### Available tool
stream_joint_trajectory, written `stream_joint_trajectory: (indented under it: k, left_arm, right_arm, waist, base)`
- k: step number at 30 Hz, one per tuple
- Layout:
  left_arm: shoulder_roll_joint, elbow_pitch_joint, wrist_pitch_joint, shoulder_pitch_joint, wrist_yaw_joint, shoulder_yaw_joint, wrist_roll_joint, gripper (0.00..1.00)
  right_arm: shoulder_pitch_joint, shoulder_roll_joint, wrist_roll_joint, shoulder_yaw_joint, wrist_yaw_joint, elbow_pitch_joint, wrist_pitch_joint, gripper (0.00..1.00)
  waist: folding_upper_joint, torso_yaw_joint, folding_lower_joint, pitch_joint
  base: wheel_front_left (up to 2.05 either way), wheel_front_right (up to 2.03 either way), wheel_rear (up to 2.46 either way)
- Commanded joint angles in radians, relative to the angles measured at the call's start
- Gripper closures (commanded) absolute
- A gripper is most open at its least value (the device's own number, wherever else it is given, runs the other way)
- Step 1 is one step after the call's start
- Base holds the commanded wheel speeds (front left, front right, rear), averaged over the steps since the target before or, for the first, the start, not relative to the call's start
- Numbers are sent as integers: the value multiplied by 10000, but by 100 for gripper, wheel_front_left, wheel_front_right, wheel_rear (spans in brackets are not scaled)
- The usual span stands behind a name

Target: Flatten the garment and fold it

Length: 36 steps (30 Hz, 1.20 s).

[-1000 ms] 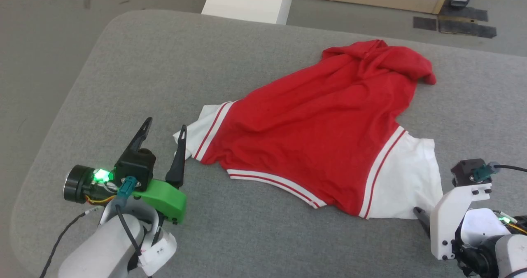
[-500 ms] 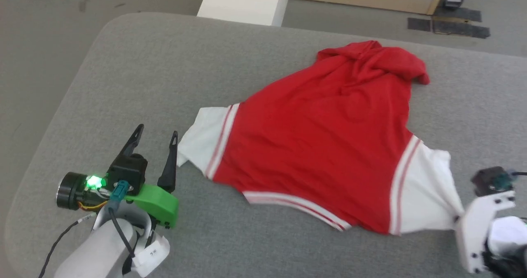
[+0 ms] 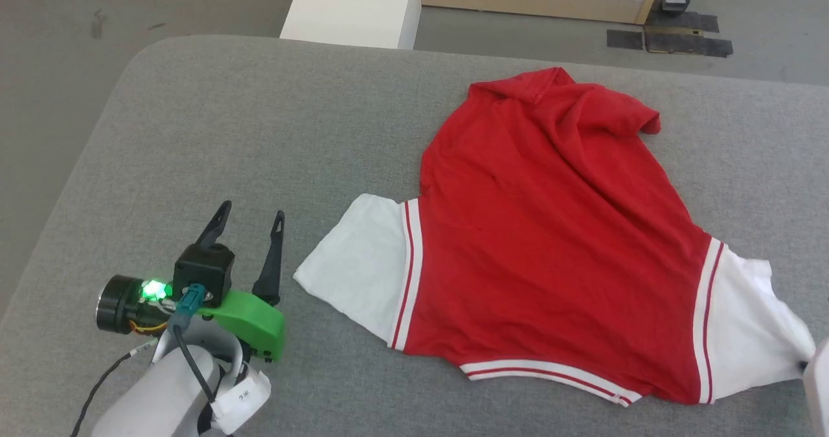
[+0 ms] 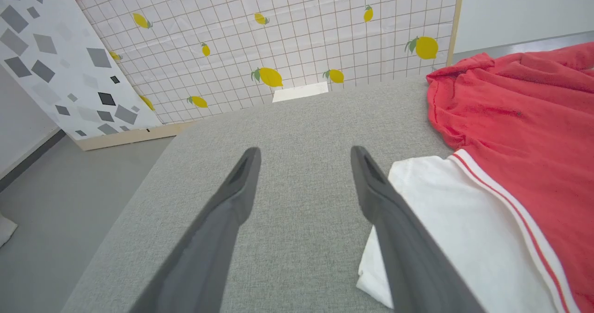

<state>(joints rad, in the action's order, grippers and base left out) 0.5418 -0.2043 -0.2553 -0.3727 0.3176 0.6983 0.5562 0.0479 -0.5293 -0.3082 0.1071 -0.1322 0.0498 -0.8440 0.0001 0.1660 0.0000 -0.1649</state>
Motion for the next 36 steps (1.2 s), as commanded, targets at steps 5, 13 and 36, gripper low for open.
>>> stream_joint_trajectory:
  k: [5, 13, 36]
  left_arm:
    - [-178, 23, 73, 254, -158, -272, 729, 0]
    - [65, 435, 198, 483, -240, -693, 1339, 0]
    - [2139, 2316, 7798, -410, 225, 461, 2651, 0]
  right_arm:
    - [-398, 478, -194, 120, 15, -162, 1586, 0]
    - [-579, 901, -723, -33, 15, -1230, 4632, 0]
    - [1212, 2853, 701, 965, 15, -2762, 7408, 0]
  waist:
    - [-1, -177, 0, 109]
    - [-1, -603, 0, 404]
    - [-1, -1632, 0, -828]
  base:
    - [0, 0, 0]
    - [0, 0, 0]
    - [0, 0, 0]
